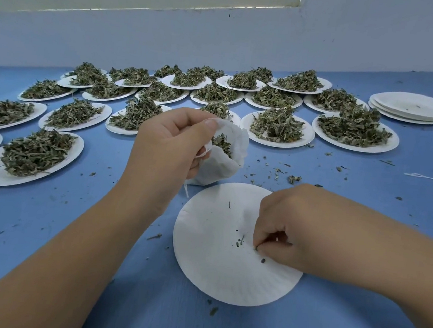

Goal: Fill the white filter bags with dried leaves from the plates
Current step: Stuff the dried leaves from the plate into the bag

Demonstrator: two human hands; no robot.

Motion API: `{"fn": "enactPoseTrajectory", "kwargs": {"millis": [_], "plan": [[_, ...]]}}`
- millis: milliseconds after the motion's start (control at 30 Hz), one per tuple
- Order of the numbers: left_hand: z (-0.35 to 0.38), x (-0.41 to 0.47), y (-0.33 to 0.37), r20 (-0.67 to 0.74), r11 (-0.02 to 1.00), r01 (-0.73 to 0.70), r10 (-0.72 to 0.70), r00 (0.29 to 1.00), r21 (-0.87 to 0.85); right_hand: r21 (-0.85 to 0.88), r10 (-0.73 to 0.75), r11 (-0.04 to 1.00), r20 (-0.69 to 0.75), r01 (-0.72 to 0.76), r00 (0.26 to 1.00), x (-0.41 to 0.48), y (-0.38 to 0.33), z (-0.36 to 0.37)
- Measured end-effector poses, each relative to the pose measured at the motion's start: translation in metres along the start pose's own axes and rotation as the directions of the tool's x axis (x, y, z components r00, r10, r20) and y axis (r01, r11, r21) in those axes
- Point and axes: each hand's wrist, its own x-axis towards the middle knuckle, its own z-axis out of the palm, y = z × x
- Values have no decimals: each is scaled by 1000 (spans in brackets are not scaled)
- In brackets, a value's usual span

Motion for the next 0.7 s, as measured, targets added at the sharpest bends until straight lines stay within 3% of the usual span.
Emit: {"fn": "enactPoseTrajectory", "kwargs": {"millis": [233,467,600,700], "plan": [[0,0,-1,14,1000,-7,7,1000,-5,-11,-37,999,-25,37,999,0,-2,2],[0,0,-1,14,1000,-12,12,1000,0,279,-79,949,-239,147,968,1,11,-8],[1,-1,0,28,1000,-3,4,1000,-22,481,35,834,-538,272,842,9,11,-22],[2,-2,0,44,999,-13,15,999,-33,421,96,874,-640,243,763,22,4,-40]]}}
